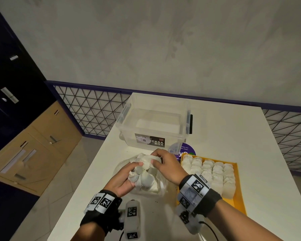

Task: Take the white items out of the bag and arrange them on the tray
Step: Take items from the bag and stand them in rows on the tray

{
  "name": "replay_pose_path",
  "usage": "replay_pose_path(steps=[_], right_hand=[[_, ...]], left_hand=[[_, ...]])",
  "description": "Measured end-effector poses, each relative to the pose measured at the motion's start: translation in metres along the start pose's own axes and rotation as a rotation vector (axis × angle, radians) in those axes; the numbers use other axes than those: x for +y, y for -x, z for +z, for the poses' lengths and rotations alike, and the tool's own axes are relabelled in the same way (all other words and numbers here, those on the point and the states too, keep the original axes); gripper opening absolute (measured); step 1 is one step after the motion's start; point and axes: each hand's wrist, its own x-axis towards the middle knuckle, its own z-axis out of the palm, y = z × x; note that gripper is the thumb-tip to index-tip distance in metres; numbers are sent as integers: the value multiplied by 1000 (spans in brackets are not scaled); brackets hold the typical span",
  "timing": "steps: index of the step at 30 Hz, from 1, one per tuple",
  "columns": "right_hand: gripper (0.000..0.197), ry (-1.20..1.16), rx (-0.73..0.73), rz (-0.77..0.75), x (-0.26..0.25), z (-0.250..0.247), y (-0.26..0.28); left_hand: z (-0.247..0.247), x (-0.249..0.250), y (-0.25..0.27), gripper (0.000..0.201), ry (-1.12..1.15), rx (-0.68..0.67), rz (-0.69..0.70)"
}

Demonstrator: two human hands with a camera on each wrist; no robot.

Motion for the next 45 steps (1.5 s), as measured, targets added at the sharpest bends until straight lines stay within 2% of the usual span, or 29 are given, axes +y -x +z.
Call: replay_pose_path(steps=[4,8,13,16,19,22,25,28,30,33,37,41,45], right_hand=[[8,-47,59,26,3,-6,-1],[15,-140,96,75,5,-17,3],[11,-343,161,191,8,-42,14],[11,-374,210,232,12,-58,23],[15,-298,241,230,20,-74,31],[13,-235,252,214,30,-90,43],[13,-69,249,205,42,-103,56],[6,102,189,257,58,-112,69],[2,191,151,304,72,-115,75],[6,456,54,361,92,-113,81],[11,500,-50,413,107,-101,83],[15,610,-178,417,114,-89,79],[18,734,-211,423,125,-83,70]], left_hand=[[0,3,1,25,15,25,9],[-3,8,2,34,14,27,57],[4,13,2,33,85,-9,109],[13,14,0,24,72,0,96],[26,16,-5,16,100,1,61],[40,15,-12,18,104,-3,18],[56,8,-18,20,28,-37,-43],[67,-2,-23,27,-47,-60,-88],[71,-8,-24,26,-67,-48,-86],[72,-11,-22,22,-66,-59,-73],[65,-12,-23,15,-70,-66,-75],[57,-11,-25,46,-91,-58,-62],[57,-11,-26,45,-71,-63,-60]])
